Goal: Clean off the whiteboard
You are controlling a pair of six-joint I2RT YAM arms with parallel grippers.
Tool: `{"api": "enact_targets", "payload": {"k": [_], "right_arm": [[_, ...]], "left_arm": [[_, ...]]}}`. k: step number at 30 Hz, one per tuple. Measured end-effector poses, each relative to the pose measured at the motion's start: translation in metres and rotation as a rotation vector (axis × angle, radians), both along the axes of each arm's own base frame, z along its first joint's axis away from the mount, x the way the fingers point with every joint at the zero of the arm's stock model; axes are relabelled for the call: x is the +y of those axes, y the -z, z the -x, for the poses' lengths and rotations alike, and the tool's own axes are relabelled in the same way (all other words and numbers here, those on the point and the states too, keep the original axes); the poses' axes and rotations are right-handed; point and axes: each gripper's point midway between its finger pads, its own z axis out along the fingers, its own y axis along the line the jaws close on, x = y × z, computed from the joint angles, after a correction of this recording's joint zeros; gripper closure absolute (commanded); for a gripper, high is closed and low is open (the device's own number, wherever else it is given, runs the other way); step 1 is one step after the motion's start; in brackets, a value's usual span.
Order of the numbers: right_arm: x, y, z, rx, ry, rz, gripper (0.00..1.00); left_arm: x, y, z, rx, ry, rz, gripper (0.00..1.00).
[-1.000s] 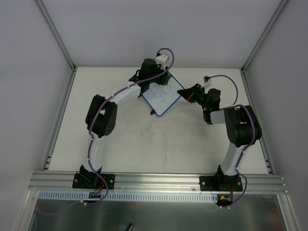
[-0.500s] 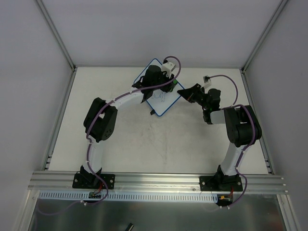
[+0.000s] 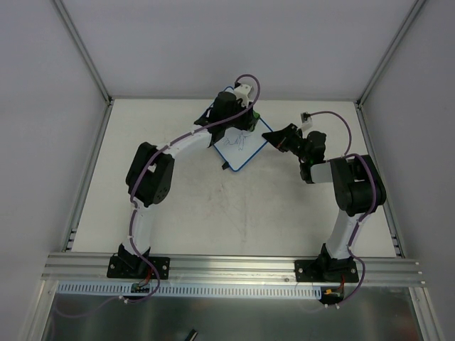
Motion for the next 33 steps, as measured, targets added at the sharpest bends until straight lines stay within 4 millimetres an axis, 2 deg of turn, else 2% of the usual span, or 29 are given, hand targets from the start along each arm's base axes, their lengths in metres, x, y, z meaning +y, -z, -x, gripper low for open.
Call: {"api": "enact_targets", "payload": {"k": [4,10,18,28,33], "right_arm": [[0.001,-0.002,0.001,-0.012,-0.009,-0.001,1.00],[0.001,-0.002,0.001,-0.012,-0.011,-0.002,1.00],[0.001,-0.002,0.002,-0.017,-0.009,-0.004,1.00],[0.001,-0.003,0.003,-0.022,-0.010,-0.006,1.00],[0.001,-0.003,0.003,-0.024,-0.011,-0.008,1.00]], "left_arm": [[0.021,0.003,-0.014,0.065,-0.051,0.062,1.00],[0.063,0.027,-0.030,0.164,-0.158,0.105,1.00],[0.079,0.033,-0.036,0.231,-0.257,0.183,1.00],[0.128,0.064,-0.046,0.361,-0.475,0.215,1.00],[0.140,0.071,-0.047,0.388,-0.556,0.244,1.00]]}}
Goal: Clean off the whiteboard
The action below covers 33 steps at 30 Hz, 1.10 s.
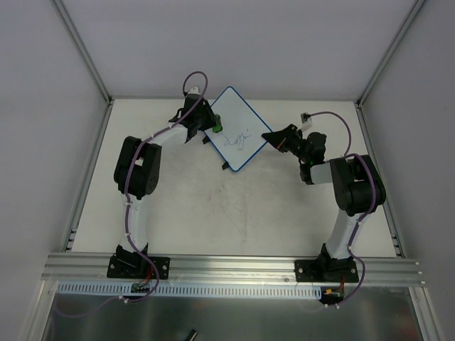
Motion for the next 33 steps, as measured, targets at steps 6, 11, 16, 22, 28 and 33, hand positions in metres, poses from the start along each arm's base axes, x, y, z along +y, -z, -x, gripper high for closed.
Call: {"api": "enact_targets", "payload": {"k": [6,11,16,22,28,33], "right_arm": [[0.000,0.000,0.000,-0.003,-0.001,0.000,1.00],[0.000,0.000,0.000,-0.005,-0.002,-0.004,1.00],[0.000,0.000,0.000,-0.009,-0.005,-0.009,1.00],[0.000,0.001,-0.001,-0.005,-0.003,-0.012,1.00],[-0.001,0.001,-0.001,-0.003,0.000,-0.014,1.00],[-0.002,0.001,-0.001,-0.003,0.001,-0.013,1.00]], "left_arm": [[0.009,0.007,0.001,0.043,-0.048,0.048,1.00],[0.012,0.009,0.001,0.068,-0.063,0.083,1.00],[0.011,0.009,0.001,0.065,-0.062,0.083,1.00],[0.006,0.011,0.002,0.029,-0.072,0.059,1.00],[-0.003,0.008,0.007,-0.023,-0.068,0.013,1.00],[-0.028,-0.002,0.025,-0.073,0.000,-0.023,1.00]]}}
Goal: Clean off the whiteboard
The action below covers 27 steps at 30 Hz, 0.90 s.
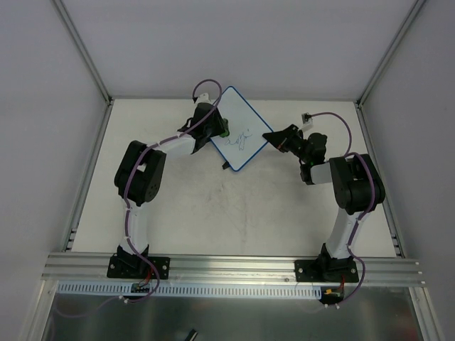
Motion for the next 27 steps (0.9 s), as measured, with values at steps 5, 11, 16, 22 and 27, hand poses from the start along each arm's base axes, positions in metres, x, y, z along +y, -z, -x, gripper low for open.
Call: {"api": "enact_targets", "payload": {"k": [5,11,16,22,27], "right_arm": [[-0.001,0.001,-0.001,0.000,0.002,-0.001,1.00],[-0.001,0.002,-0.001,0.001,0.002,-0.004,1.00],[-0.002,0.002,-0.001,0.005,0.003,-0.006,1.00],[-0.003,0.003,-0.002,0.010,0.004,-0.009,1.00],[-0.003,0.003,-0.002,0.011,0.004,-0.009,1.00]], "left_arm": [[-0.030,-0.012,0.020,-0.052,0.099,-0.036,1.00],[-0.055,-0.022,0.034,-0.121,0.215,-0.099,1.00],[-0.081,-0.031,0.051,-0.201,0.330,-0.198,1.00],[-0.106,-0.038,0.069,-0.276,0.437,-0.277,1.00],[-0.107,-0.038,0.069,-0.291,0.453,-0.298,1.00]]}}
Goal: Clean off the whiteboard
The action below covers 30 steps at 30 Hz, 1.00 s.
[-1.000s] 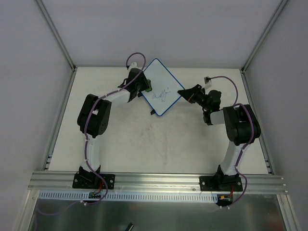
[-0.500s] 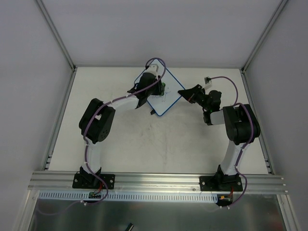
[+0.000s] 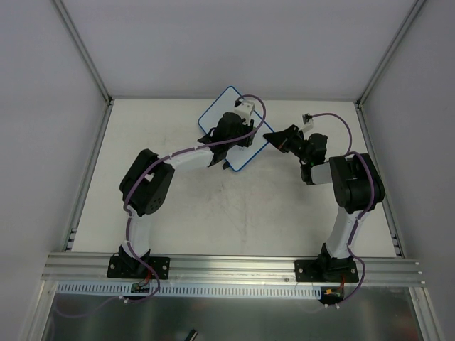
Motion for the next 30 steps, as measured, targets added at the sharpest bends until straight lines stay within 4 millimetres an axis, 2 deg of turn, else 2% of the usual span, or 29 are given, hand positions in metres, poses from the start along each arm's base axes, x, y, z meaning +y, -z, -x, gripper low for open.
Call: {"api": "enact_targets", "payload": {"k": [9,15,17,23,30], "right_arm": [[0.000,0.000,0.000,0.001,0.000,-0.001,1.00],[0.000,0.000,0.000,0.001,0.000,0.000,1.00],[0.000,0.000,0.000,0.001,0.000,-0.001,1.00],[0.001,-0.001,0.000,-0.002,-0.002,-0.001,1.00],[0.001,-0.001,0.001,-0.007,-0.003,-0.001,1.00]], "left_arm": [[0.002,0.000,-0.001,-0.007,-0.066,-0.006,1.00],[0.013,0.004,-0.007,0.066,-0.155,0.097,1.00],[0.020,0.007,-0.011,0.099,-0.177,0.139,1.00],[0.058,0.021,-0.030,0.214,-0.280,0.260,1.00],[0.085,0.036,-0.043,0.337,-0.374,0.392,1.00]]}}
